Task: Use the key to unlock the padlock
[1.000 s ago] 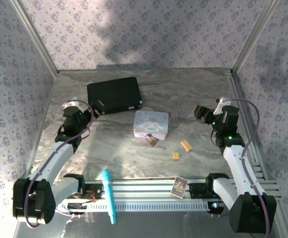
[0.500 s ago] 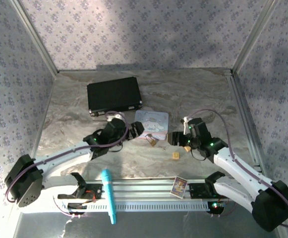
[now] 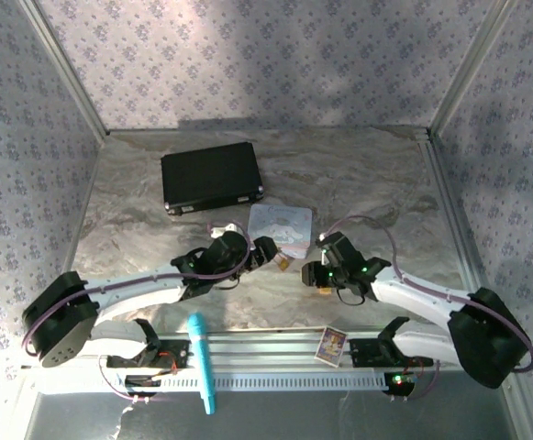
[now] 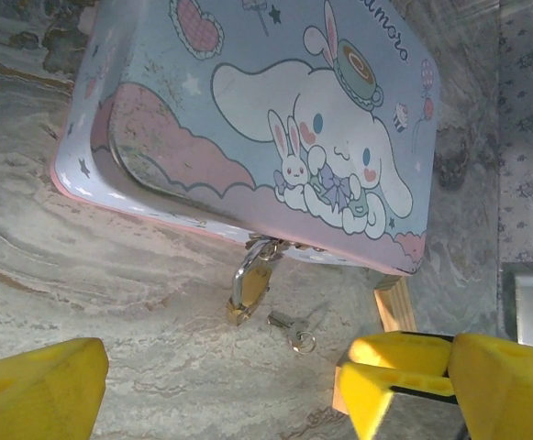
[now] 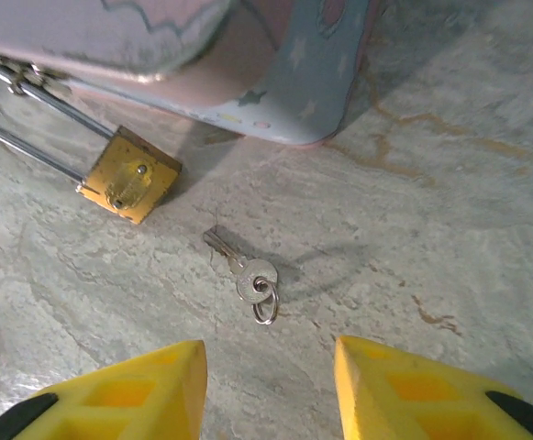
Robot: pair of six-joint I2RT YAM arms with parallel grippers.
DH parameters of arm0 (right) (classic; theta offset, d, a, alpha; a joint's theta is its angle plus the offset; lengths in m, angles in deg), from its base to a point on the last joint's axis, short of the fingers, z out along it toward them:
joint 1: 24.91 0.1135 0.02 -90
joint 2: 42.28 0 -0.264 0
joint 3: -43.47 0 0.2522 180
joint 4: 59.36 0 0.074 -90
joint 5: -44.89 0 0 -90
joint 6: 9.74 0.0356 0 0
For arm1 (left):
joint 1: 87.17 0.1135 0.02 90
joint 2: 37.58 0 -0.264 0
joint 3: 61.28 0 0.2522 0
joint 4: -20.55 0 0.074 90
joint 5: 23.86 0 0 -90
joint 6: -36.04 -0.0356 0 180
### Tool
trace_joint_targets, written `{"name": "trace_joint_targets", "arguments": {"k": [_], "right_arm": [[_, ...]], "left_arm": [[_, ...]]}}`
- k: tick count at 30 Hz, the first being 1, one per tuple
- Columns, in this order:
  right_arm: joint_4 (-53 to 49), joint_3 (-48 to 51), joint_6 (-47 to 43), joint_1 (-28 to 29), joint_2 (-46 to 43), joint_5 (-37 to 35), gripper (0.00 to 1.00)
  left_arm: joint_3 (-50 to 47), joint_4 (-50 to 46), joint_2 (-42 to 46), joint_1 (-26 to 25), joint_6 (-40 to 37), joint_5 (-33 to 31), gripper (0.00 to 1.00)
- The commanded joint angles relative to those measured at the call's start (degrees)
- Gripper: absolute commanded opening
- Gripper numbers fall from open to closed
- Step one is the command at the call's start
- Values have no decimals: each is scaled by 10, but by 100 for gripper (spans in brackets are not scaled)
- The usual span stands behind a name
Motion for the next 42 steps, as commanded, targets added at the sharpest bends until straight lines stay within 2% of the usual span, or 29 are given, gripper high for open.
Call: {"name": "trace_joint_targets", "arguments": {"k": [1,5,16,20,23,25,28,30,36,42], "right_arm": [[21,-29,14,16,31,-16,40],[13,-43,29,28,73,-39,37],[28,-50,40,40,116,-55,29],[45,-45,41,39,128,-41,20],[52,-45,46,39,136,-41,17],[60,-41,48,39,138,-35,10],[75,-33,54,37,131,-26,7],[85,-26,56,35,118,-19,1],[103,-9,53,22,72,13,0],[117,10,41,14,8,47,0]], "left_arm": [[-1,13,-7,-5,11,5,95],[2,9,-12,-9,7,9,96],[15,8,-33,-12,7,18,96],[22,-7,-35,-12,5,12,95],[22,-11,-38,-12,5,8,96],[21,-13,-40,-12,7,9,95],[22,-15,-41,-13,5,9,95],[22,-10,-41,-14,-5,9,91],[8,50,-46,-16,-28,18,77],[-1,134,-62,-16,-23,56,73]]}}
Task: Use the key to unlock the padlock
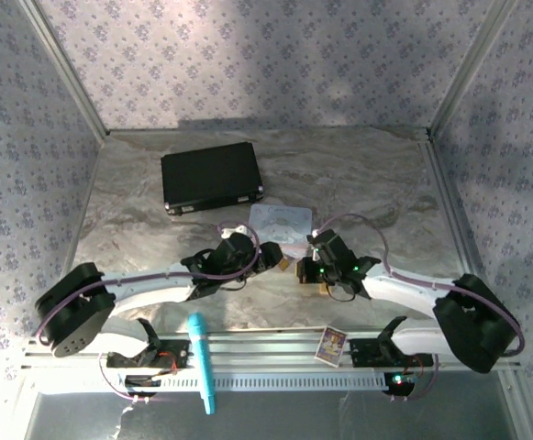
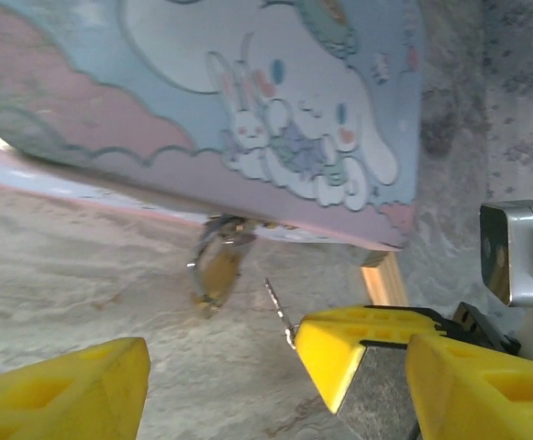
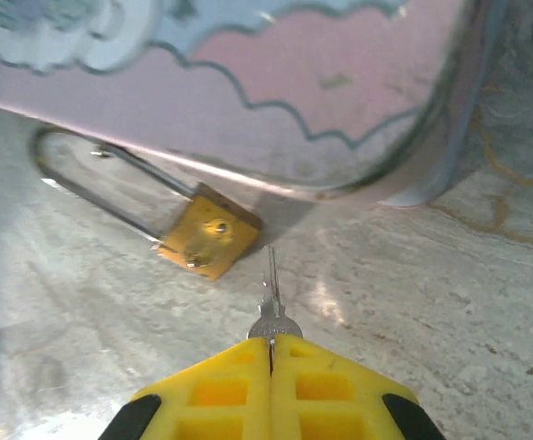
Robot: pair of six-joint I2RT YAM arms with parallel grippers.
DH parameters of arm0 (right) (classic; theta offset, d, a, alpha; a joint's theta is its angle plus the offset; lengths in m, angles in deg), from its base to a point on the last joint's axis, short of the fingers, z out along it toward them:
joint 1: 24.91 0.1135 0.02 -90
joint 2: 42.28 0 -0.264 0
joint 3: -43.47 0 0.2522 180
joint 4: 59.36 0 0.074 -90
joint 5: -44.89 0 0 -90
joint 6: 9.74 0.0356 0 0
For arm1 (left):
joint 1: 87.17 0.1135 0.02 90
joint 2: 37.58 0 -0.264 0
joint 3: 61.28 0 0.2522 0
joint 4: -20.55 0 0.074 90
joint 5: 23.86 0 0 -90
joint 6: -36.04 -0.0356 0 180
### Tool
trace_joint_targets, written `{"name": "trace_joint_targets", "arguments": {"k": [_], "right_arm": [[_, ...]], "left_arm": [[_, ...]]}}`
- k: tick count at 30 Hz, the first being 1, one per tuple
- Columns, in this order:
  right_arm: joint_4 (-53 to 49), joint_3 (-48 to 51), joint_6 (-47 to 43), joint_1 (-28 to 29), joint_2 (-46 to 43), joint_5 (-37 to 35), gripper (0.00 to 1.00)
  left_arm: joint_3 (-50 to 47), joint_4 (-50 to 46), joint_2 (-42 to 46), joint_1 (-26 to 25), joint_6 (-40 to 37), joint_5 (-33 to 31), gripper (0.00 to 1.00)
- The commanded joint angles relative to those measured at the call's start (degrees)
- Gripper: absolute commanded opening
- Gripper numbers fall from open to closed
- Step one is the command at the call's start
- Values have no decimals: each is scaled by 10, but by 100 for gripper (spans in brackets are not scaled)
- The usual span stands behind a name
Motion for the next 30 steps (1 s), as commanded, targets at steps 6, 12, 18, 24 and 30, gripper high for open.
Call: {"name": "trace_joint_targets", "arguments": {"k": [6,12,18,24,30], "right_arm": [[28,30,-11,-11,-103,51,0],[32,22,-20,2,-125,71,0],[44,19,-23,20,-126,78,0],[75,25,-44,38,-129,88,0],[79,36,-43,39,-134,84,0]], "left_arm": [[-1,79,-43,-4,130,58,72],[-10,169,-68,-17,257,73,77],[-12,120,-33,-17,252,34,73],[-10,168,-73,-9,279,89,63],[-5,111,-53,-10,264,71,46]]}}
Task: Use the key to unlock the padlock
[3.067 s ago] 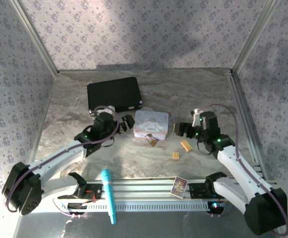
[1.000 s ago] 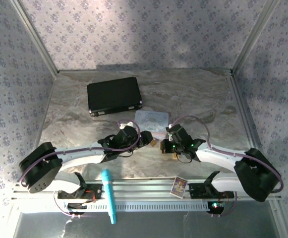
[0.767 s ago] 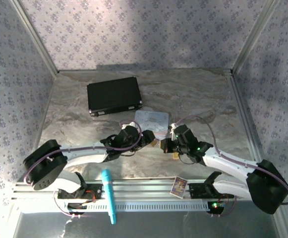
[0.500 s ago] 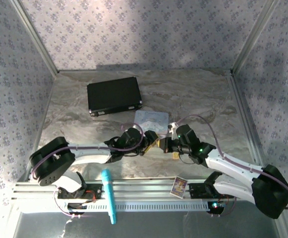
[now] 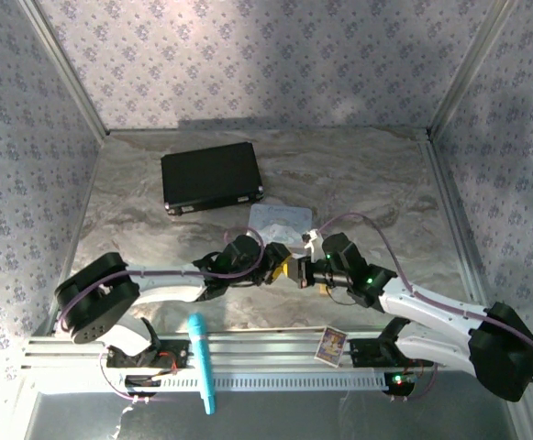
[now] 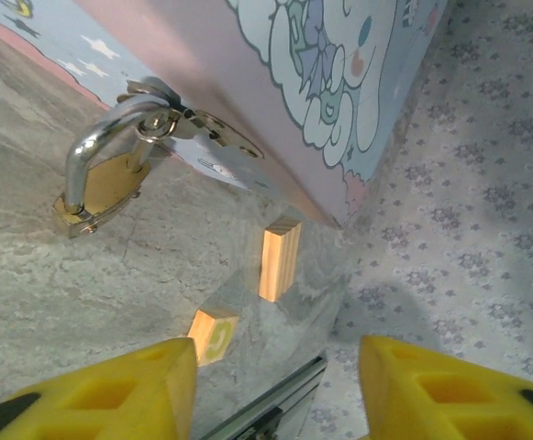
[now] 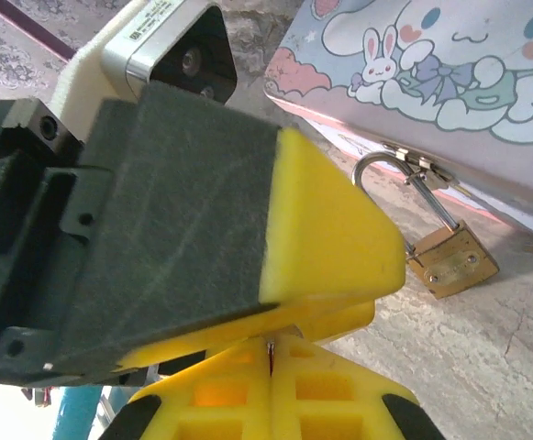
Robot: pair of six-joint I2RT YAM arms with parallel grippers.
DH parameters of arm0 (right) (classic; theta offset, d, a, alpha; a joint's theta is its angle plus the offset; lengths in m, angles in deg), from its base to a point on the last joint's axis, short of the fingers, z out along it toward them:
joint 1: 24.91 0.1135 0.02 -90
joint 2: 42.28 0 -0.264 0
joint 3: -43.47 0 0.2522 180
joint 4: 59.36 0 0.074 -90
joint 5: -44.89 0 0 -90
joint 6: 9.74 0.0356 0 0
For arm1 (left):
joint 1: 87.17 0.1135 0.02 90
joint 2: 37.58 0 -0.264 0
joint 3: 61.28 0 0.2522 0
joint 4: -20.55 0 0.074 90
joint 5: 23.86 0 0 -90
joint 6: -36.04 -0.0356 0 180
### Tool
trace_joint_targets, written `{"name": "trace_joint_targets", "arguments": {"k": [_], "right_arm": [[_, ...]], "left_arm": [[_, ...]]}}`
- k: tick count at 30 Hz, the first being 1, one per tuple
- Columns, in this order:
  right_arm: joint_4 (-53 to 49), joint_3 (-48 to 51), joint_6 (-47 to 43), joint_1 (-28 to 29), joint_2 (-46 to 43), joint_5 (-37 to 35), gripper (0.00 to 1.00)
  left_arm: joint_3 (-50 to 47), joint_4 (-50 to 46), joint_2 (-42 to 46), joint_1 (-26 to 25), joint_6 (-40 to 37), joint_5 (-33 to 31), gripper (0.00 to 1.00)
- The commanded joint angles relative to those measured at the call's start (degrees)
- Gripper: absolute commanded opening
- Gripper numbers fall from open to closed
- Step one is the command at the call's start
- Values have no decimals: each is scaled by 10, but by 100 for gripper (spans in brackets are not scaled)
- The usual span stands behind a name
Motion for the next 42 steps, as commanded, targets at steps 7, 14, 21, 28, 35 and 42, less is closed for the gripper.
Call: {"name": "trace_joint_targets", "arguments": {"k": [7,14,21,28,35,42], "right_arm": [[8,20,-12,2,-27,2,0],[11,31,-15,-5,-30,2,0],[42,47,64,-10,-58,-34,83],[189,86,213,-34,-134,-78,98],[342,75,273,-47,-88,10,87],[391,92,278,-53,-111,8,69]], "left_arm": [[-6,-27,26,18,-9,6,19],[-3,-28,30,22,-25,8,0],[9,-20,42,22,-65,-4,0],[3,86,93,27,-179,-82,0],[-8,274,85,28,-241,-58,0],[-22,335,84,27,-237,-47,0]]}}
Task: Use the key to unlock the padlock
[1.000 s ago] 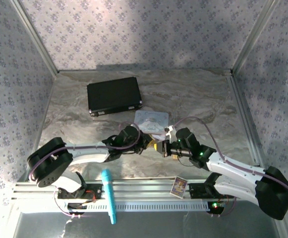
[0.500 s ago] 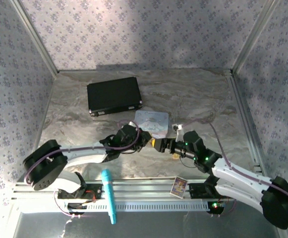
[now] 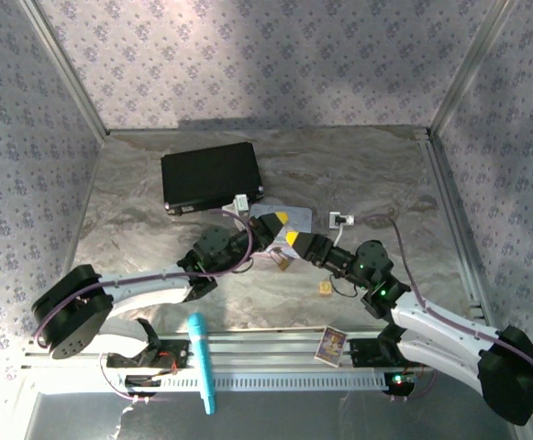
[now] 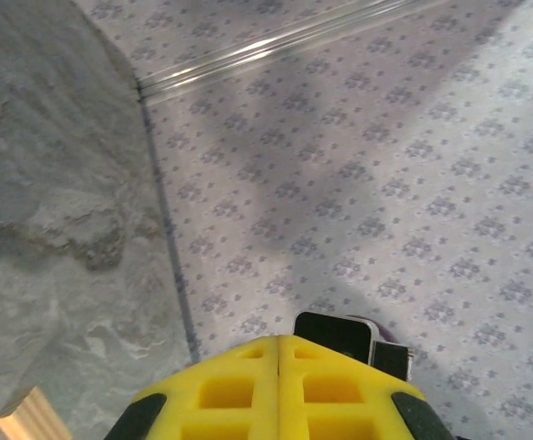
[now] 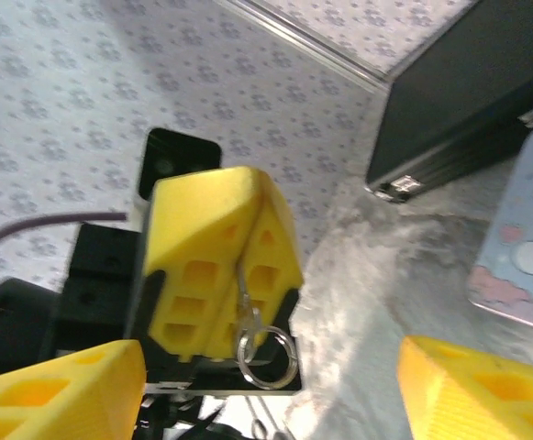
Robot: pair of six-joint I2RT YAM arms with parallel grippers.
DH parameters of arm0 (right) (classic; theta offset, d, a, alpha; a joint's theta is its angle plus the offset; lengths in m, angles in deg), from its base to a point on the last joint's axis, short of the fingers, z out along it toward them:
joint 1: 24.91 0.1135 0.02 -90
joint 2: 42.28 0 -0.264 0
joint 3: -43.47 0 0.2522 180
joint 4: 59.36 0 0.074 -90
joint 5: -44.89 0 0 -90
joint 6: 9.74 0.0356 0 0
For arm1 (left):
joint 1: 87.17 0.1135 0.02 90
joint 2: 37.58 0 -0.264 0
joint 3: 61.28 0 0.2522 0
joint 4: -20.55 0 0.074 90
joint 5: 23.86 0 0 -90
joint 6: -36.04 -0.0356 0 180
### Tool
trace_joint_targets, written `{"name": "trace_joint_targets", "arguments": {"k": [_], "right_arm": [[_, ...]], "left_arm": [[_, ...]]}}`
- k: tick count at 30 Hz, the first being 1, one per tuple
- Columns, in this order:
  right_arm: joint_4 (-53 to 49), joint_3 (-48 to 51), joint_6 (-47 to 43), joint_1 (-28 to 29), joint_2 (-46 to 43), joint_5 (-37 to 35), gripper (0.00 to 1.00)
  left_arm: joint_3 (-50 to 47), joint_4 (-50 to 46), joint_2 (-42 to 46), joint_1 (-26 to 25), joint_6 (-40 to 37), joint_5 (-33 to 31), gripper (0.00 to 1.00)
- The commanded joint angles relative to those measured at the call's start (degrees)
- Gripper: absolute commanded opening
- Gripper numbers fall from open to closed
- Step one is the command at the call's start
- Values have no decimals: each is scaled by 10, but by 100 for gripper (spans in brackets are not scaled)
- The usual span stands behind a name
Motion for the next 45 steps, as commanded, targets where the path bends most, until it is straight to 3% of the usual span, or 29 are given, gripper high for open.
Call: {"name": "trace_joint_targets", "arguments": {"k": [1,14,27,32,33,35,36,45], "right_arm": [[42,10,10,-10,-19,6,67],[81,-10,14,-22,13,50,40],[91,-11,16,-26,30,43,26],[88,-10,17,-29,25,42,25],[87,-11,17,-28,25,45,22],[83,-13,16,-28,24,48,5],[83,-14,17,-27,24,49,3],[65,-2,13,-27,7,38,0]], "left_arm": [[-5,61,1,1,-18,10,0],[-4,74,-8,-3,-14,15,0],[-6,80,-17,-4,-4,17,0],[-10,85,-25,-4,5,16,0],[-11,89,-26,-4,7,15,0],[-9,91,-30,-4,11,19,0],[-7,91,-32,-5,12,20,0],[-10,74,-35,-4,19,13,0]]}}
